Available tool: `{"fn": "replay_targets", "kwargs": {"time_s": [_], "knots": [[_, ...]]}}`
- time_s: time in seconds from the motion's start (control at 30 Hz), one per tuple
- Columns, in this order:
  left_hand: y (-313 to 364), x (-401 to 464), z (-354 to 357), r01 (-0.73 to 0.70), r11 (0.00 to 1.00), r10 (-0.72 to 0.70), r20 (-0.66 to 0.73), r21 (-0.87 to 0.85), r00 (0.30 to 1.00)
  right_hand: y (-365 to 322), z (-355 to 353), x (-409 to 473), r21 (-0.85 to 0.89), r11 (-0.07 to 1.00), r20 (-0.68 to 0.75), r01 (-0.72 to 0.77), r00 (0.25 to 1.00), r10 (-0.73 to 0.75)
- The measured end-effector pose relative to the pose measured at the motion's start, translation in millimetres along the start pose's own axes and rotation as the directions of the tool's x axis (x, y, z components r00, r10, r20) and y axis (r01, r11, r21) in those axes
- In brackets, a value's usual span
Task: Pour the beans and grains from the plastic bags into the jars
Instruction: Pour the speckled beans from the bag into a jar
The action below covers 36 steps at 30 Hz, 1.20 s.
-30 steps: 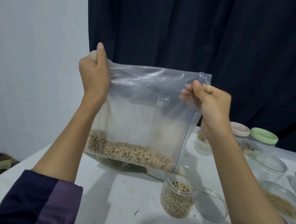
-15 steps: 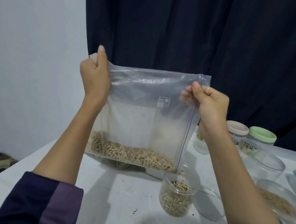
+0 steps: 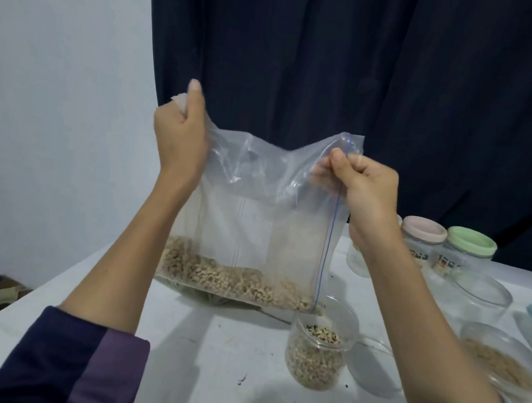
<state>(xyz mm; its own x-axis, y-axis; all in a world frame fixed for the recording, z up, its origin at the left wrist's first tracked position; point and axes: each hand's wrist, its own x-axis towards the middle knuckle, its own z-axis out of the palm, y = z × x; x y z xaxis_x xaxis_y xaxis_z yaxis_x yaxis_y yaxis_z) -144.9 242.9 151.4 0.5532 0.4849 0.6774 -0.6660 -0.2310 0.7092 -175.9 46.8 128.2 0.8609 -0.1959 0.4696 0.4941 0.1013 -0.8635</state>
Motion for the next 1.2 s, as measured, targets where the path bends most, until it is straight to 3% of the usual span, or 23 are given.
{"fn": "replay_targets", "kwargs": {"time_s": [0.07, 0.2, 0.37, 0.53, 0.67, 0.83, 1.0, 1.13, 1.2], "knots": [[0.6, 0.8, -1.2, 0.001, 1.000, -0.001, 0.019, 0.008, 1.000, -0.8, -0.4, -0.6, -0.030, 1.000, 0.024, -0.006, 1.000, 0.007], [-1.1, 8.2, -13.5, 0.044, 0.999, -0.044, -0.081, 0.000, 0.996, -5.7, -10.6, 5.3, 0.033, 0.999, -0.045, 0.003, 0.999, -0.001], [-1.5, -3.0, -0.2, 0.020, 1.000, -0.020, 0.003, 0.017, 1.000, -1.1, 6.1, -1.6, -0.007, 1.000, 0.015, 0.014, 1.000, -0.014], [-4.2, 6.0, -13.7, 0.047, 0.999, -0.045, -0.092, 0.017, 0.995, -5.2, -7.0, 5.0, 0.023, 1.000, -0.038, 0.016, 0.999, -0.015], [-4.6, -0.2, -2.0, 0.018, 1.000, -0.018, 0.012, 0.013, 1.000, -1.3, 11.1, -0.8, -0.010, 1.000, 0.017, 0.018, 1.000, -0.018], [-5.1, 9.3, -17.6, 0.043, 0.999, -0.040, -0.093, 0.028, 0.995, -4.9, -5.4, 6.7, -0.019, 1.000, -0.043, 0.015, 0.999, -0.015], [-1.0, 2.6, -3.2, 0.015, 1.000, -0.015, 0.007, 0.007, 1.000, -1.4, 10.1, -0.2, -0.004, 1.000, 0.000, 0.014, 1.000, -0.014], [0.8, 10.5, -15.5, 0.033, 0.999, -0.033, -0.087, 0.006, 0.996, -4.6, -4.4, 6.0, 0.019, 1.000, -0.051, 0.014, 0.999, -0.013], [3.0, 6.9, -10.3, 0.016, 1.000, -0.016, -0.054, 0.007, 0.998, -2.9, -0.5, 3.5, 0.025, 1.000, -0.027, 0.010, 1.000, -0.010]]}}
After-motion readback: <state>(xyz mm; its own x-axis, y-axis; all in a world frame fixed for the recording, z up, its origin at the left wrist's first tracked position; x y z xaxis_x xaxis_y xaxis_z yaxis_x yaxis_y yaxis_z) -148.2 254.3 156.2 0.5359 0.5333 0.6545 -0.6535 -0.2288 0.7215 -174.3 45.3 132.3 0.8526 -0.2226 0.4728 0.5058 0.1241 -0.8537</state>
